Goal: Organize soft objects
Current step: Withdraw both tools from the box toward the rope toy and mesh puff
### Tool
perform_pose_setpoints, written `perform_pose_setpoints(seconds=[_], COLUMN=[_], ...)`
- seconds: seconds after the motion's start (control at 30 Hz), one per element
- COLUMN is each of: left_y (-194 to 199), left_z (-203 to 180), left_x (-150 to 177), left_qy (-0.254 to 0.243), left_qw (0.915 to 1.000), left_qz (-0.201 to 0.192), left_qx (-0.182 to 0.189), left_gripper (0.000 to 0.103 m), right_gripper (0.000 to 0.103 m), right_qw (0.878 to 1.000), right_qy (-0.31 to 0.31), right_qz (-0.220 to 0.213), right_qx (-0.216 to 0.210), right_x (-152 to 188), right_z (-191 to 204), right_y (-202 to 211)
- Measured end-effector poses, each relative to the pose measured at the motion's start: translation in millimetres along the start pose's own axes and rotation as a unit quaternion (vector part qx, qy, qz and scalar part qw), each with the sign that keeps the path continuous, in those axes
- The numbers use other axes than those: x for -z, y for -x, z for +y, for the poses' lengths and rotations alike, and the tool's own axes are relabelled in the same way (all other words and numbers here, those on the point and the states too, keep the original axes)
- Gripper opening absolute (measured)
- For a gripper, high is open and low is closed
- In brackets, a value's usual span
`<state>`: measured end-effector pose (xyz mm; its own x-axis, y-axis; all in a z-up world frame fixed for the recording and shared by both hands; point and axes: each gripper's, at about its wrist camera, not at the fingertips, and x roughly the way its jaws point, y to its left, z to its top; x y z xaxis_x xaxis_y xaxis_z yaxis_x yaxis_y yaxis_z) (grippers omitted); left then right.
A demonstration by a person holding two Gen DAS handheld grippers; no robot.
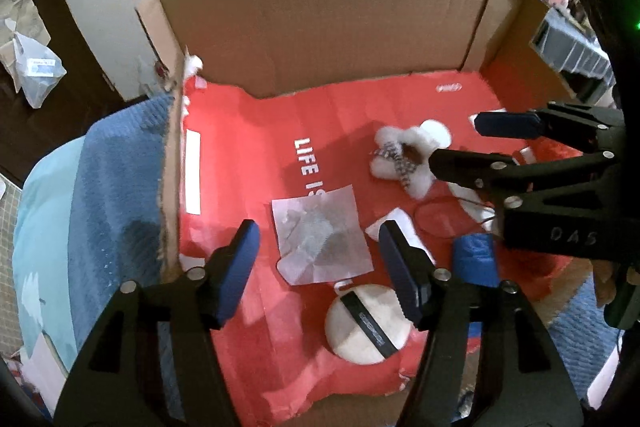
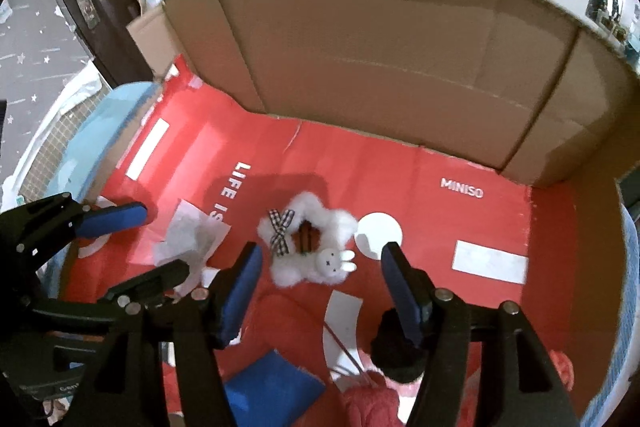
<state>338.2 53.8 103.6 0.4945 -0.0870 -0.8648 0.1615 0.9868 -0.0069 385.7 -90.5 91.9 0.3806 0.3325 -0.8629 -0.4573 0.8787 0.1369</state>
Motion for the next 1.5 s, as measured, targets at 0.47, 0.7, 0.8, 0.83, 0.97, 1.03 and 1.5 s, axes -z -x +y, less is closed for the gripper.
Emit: perform_pose_setpoints(seconds=[0.47, 0.7, 0.8, 0.83, 0.97, 1.03, 1.5], left_y=[98, 150, 168, 173, 186, 191, 187], left_z=[-20, -40, -47, -49, -60, -66, -81], left_x=[32, 72, 92, 97, 121, 137, 217], left_qy=[-0.007, -0.034, -0.028, -0.025, -0.023, -0.02, 0.012], left_qw=[0.9899, 0.9722, 0.9635, 0.9612, 0.9547, 0.9513, 0.9454], left_qz=[-0.141, -0.231, -0.266, -0.275, -0.297, -0.308, -0.326], left_qx=[0.014, -0.011, -0.004, -0.001, 0.001, 0.003, 0.001], left_gripper=[0.077, 0.087, 0.095, 0.096, 0.096, 0.096, 0.098], right_gripper=[0.082, 0.094, 0.1, 0.1, 0.103, 0.103, 0.103], right_qw=[0.995, 0.987, 0.981, 0.978, 0.969, 0.965, 0.945], right_qy=[-0.022, -0.017, -0.012, -0.01, -0.006, -0.002, -0.032], right_qz=[-0.102, -0.16, -0.195, -0.205, -0.244, -0.259, -0.31], right_qx=[0.007, 0.006, 0.022, 0.024, 0.031, 0.044, 0.095], right_x=[42, 82, 104, 113, 147, 166, 268], right_z=[1, 10, 17, 20, 31, 36, 50], right_y=[114, 171, 195, 203, 223, 229, 223])
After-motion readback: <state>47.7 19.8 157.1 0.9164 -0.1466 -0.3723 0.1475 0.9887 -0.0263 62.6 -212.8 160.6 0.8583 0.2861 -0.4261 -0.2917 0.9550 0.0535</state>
